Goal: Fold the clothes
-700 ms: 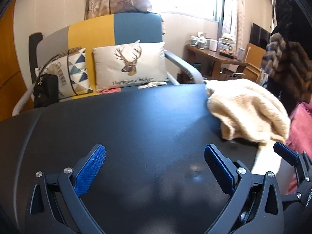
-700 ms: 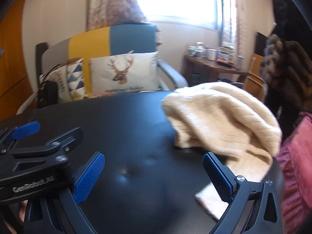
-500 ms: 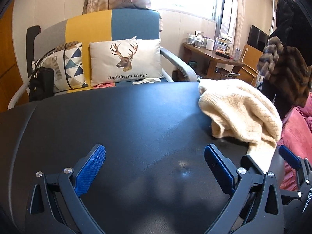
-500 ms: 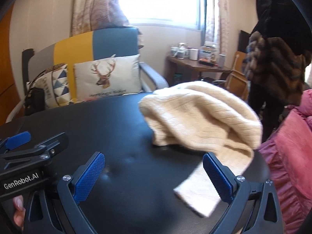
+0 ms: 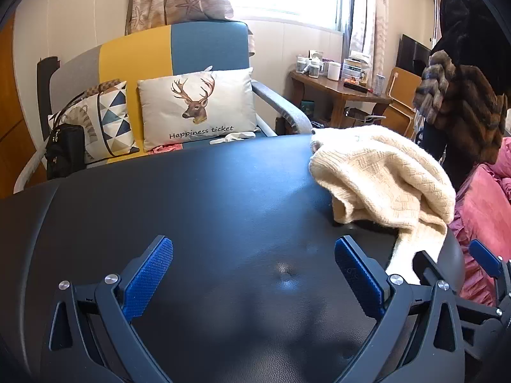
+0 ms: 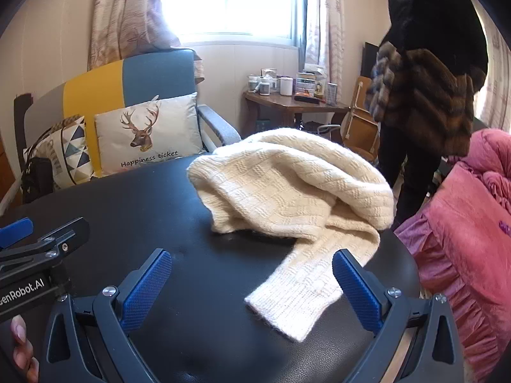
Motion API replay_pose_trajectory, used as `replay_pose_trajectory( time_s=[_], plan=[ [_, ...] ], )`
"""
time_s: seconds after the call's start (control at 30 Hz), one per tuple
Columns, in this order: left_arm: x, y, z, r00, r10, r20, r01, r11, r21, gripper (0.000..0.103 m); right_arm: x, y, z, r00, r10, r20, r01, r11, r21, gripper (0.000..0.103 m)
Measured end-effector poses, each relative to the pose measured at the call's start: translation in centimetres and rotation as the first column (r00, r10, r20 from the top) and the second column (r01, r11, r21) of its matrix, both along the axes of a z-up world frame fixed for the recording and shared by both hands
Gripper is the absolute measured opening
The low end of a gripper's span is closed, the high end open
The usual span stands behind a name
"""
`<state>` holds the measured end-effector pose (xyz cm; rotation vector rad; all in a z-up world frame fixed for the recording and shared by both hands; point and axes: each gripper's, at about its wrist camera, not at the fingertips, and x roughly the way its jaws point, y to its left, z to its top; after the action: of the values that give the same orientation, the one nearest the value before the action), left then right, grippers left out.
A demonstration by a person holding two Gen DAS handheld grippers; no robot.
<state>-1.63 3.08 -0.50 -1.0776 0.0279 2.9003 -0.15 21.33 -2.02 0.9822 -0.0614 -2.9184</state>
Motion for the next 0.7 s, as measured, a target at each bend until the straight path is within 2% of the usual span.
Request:
replay_pose_trajectory(
  time_s=[0.17, 0.33, 0.47, 0.63, 0.7],
  plan=[
    [-0.1, 0.6, -0.2, 1.0, -0.008, 0.015, 0.008, 1.0, -0.001, 0.103, -0.9, 0.2, 0.3, 0.995, -0.095, 0.014, 0.095, 0.995, -0.011, 0.103],
    [-0.1, 1.1, 0.0, 0.999, -0.028, 0.024, 0.029, 0.999, -0.013, 0.103, 0.2, 4.4, -0.1, 0.993, -0.121, 0.013, 0.121, 0.993, 0.001, 0.103],
    [-0.1, 1.1, 0.0, 0.999, -0.037, 0.031, 0.037, 0.999, -0.014, 0.103, 0.0, 6.4, 0.9, 0.991, -0.13, 0.038, 0.129, 0.992, 0.013, 0.103],
    [-0.1, 1.0, -0.2, 0.998, -0.04, 0.039, 0.041, 0.999, -0.01, 0.103, -0.6, 4.1, 1.1, 0.986, -0.157, 0.052, 0.156, 0.987, 0.03, 0.103],
    [-0.1, 1.0, -0.3, 0.998, -0.042, 0.041, 0.042, 0.999, -0.008, 0.103, -1.6, 4.6, 2.3, 0.985, -0.165, 0.058, 0.163, 0.986, 0.031, 0.103]
  ],
)
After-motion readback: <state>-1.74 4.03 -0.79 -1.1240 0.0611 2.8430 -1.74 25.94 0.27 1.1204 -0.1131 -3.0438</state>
